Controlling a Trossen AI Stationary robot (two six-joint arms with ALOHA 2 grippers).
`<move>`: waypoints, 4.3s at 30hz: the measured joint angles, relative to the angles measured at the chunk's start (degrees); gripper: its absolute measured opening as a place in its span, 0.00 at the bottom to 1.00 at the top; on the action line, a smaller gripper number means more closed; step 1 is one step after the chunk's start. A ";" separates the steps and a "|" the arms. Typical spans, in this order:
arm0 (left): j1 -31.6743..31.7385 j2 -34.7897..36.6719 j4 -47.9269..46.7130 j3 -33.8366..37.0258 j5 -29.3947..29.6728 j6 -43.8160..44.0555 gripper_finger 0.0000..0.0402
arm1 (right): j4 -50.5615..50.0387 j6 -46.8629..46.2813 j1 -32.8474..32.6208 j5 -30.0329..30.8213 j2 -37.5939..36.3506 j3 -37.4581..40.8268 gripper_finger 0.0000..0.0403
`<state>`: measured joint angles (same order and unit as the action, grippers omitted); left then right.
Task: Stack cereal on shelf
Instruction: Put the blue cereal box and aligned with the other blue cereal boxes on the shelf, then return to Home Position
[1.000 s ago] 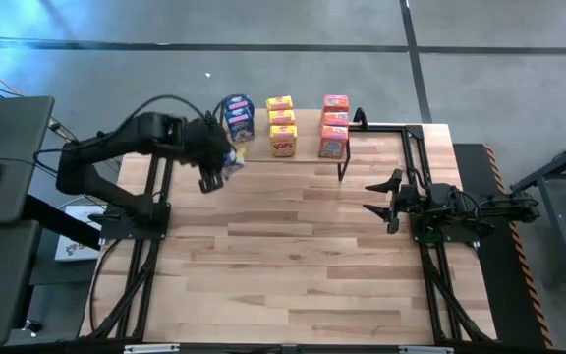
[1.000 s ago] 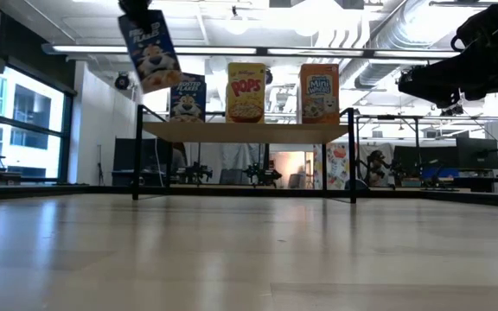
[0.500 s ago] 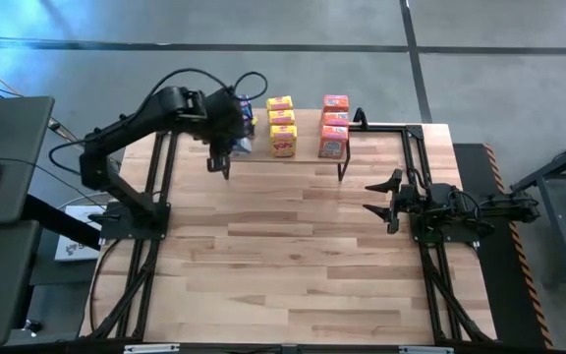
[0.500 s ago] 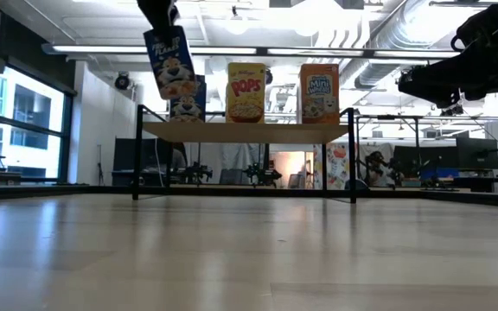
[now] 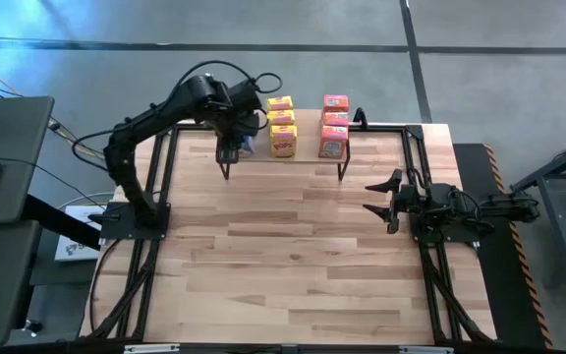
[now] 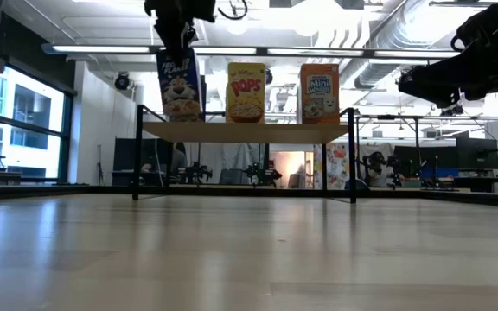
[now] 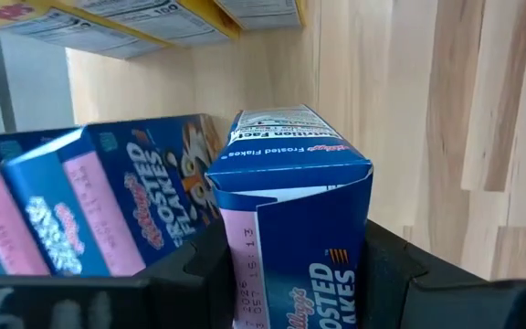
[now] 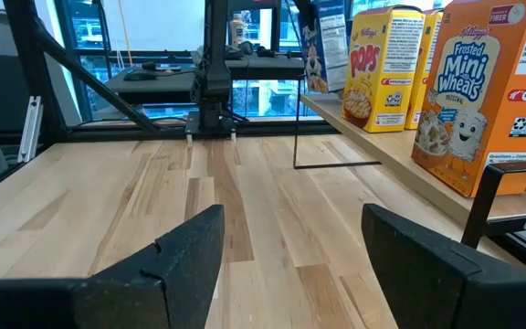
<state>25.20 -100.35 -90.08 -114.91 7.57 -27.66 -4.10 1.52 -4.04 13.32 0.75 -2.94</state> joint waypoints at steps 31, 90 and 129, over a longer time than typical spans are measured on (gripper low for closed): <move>2.94 -2.52 2.66 0.27 -1.03 -2.15 0.45 | 0.00 0.00 0.01 0.00 -0.02 0.00 0.63; -6.00 9.30 0.30 -0.48 -2.15 19.69 0.61 | 0.01 0.00 0.01 0.00 -0.01 0.00 0.63; -45.32 51.47 67.21 76.59 14.60 35.73 0.61 | 0.02 0.00 0.01 0.00 -0.02 0.00 0.63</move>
<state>-20.12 -48.88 -22.87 -38.32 22.17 8.07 -4.08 1.52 -4.03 13.32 0.73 -2.94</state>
